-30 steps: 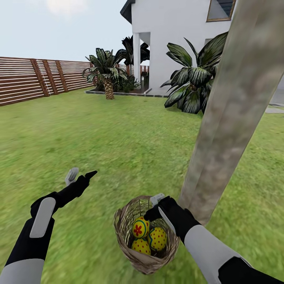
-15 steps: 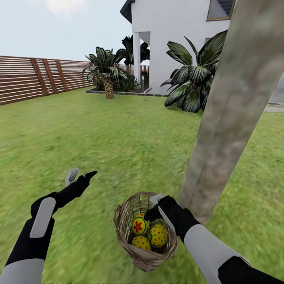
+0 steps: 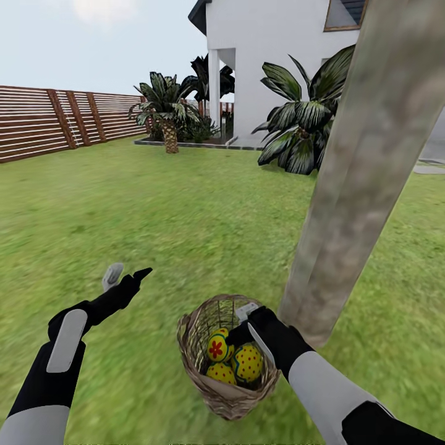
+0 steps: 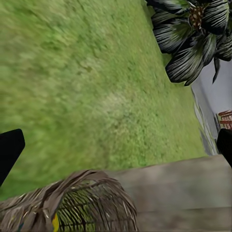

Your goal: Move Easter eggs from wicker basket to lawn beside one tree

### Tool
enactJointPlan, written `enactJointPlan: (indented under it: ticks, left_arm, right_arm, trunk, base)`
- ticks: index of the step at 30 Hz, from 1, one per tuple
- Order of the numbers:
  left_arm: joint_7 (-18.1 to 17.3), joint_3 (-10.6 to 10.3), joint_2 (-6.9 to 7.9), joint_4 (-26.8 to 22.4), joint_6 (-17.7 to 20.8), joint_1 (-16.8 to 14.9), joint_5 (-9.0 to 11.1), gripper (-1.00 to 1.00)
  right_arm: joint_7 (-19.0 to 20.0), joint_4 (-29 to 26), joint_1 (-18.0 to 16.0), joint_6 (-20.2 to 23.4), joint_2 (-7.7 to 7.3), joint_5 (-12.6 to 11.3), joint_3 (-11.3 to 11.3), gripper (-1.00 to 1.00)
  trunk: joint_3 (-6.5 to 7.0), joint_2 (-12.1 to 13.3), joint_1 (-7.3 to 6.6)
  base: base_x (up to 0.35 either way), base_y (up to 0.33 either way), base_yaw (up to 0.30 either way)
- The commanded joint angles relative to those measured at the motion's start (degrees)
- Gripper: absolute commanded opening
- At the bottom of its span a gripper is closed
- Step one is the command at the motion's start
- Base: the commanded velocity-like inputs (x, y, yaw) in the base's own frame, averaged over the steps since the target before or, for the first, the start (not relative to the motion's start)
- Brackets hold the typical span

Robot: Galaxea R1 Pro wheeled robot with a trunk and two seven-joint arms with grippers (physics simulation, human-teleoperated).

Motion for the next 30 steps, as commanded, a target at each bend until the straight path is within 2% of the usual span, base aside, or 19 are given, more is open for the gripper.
enactJointPlan:
  ticks: [1,7,19,30]
  left_arm:
    - [0.07,0.08,-0.01,-0.03,0.32,-0.04,0.26,1.00]
    - [0.07,0.08,-0.01,-0.03,0.32,-0.04,0.24,1.00]
    - [0.07,0.09,-0.06,-0.11,0.32,-0.04,0.25,1.00]
    - [0.07,0.12,-0.10,-0.13,0.32,-0.04,0.26,1.00]
  right_arm:
    - [0.03,-0.07,-0.04,0.25,-0.03,-0.12,0.17,1.00]
    - [0.03,-0.08,-0.04,0.24,-0.07,-0.11,0.17,1.00]
    - [0.03,0.00,-0.04,0.33,-0.12,-0.19,0.13,1.00]
    - [0.03,0.00,-0.04,0.39,-0.05,-0.25,0.08,1.00]
  trunk:
    - [-0.24,-0.44,0.21]
    - [-1.31,-2.84,1.53]
    - [-1.31,-2.84,1.53]
    - [-1.31,-2.84,1.53]
  base:
    - [0.000,0.000,0.000]
    - [0.000,0.000,0.000]
    - [0.002,0.000,0.000]
    - [0.197,0.000,0.000]
